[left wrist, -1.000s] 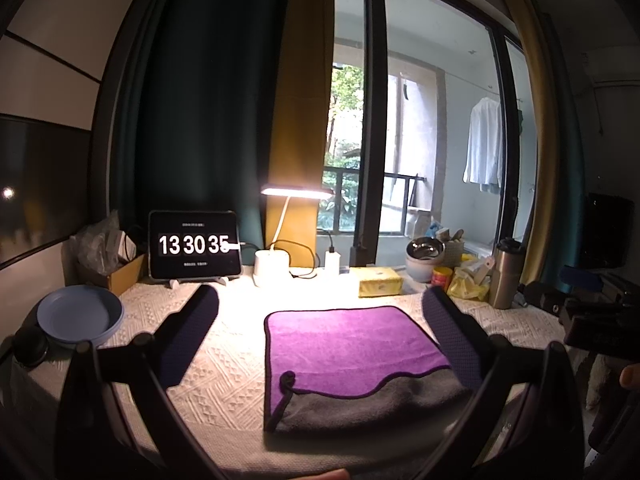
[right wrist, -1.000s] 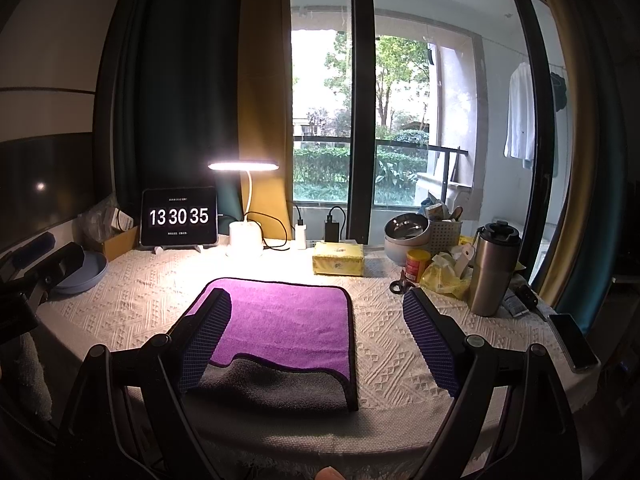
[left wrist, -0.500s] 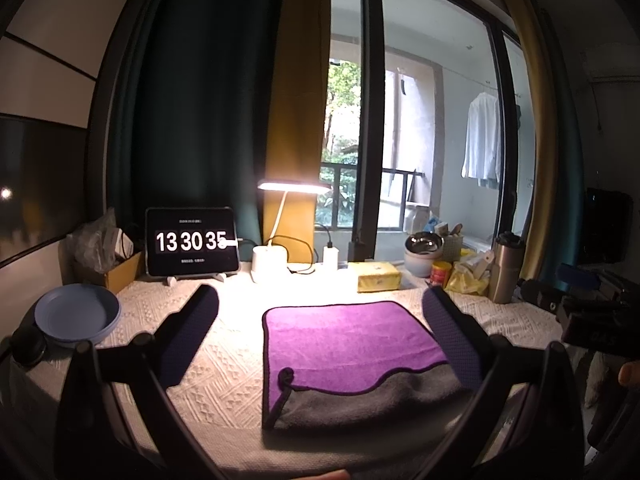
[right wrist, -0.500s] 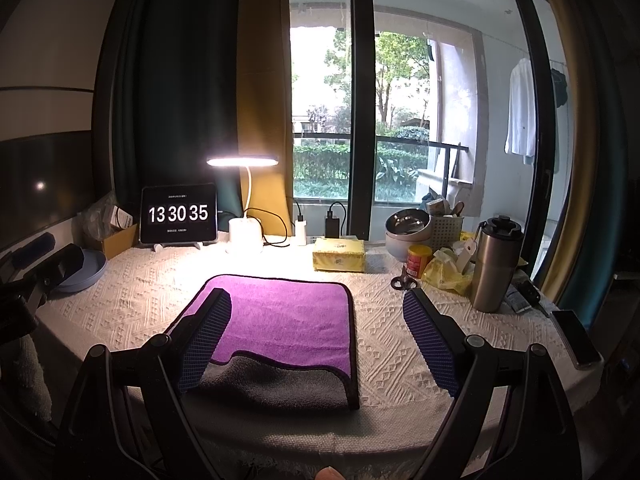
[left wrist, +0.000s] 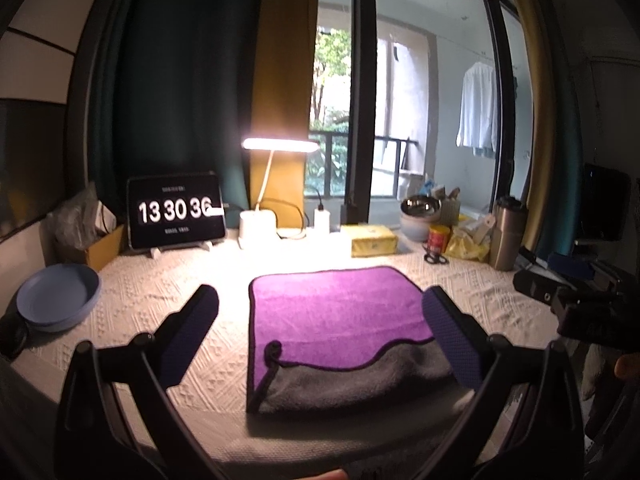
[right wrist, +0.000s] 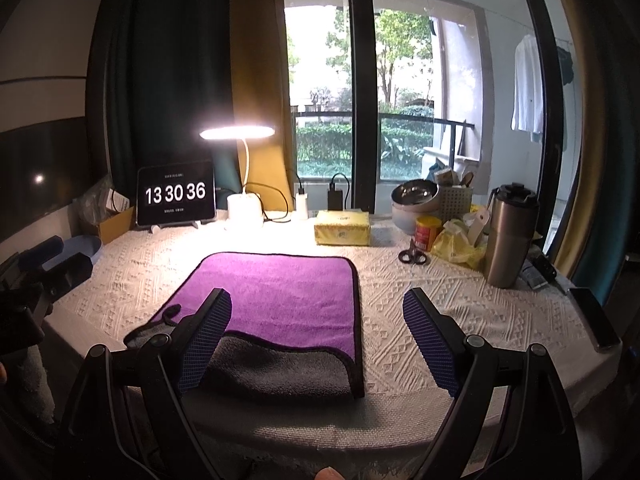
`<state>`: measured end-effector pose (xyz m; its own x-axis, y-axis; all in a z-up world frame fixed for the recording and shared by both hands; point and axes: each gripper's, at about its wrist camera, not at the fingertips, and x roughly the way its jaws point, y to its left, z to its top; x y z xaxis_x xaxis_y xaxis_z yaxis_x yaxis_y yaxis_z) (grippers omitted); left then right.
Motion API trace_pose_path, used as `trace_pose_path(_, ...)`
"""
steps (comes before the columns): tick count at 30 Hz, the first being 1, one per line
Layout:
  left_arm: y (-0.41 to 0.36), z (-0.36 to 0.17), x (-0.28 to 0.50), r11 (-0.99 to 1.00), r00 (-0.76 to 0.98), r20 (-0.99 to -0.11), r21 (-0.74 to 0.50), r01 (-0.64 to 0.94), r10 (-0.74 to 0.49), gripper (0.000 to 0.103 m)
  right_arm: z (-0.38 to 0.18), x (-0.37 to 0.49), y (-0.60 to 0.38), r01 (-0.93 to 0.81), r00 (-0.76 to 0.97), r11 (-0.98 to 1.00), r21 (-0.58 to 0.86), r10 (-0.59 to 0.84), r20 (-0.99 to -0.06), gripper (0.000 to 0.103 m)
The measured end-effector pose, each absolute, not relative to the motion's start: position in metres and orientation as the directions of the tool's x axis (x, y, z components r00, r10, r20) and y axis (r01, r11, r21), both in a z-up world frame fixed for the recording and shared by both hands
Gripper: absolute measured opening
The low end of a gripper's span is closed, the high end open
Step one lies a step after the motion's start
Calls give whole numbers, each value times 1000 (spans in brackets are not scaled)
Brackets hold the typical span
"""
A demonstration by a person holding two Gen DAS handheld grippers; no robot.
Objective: Fold towel
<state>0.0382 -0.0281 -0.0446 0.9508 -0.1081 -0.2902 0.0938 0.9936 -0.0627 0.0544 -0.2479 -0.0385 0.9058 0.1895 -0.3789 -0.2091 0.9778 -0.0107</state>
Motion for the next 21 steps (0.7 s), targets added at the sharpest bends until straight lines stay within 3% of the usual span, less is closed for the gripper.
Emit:
trace_pose_path(12,-31,-87,77,993,896,-428,-46,111,-120,102,-74,84,-252,-223,862,974,31,212,-460,90)
trace_pose_path(21,-39,-120,105,992,844,-524,-11,130,-116,102,-101,107,-256,-228,823,972,62,227,-520,81)
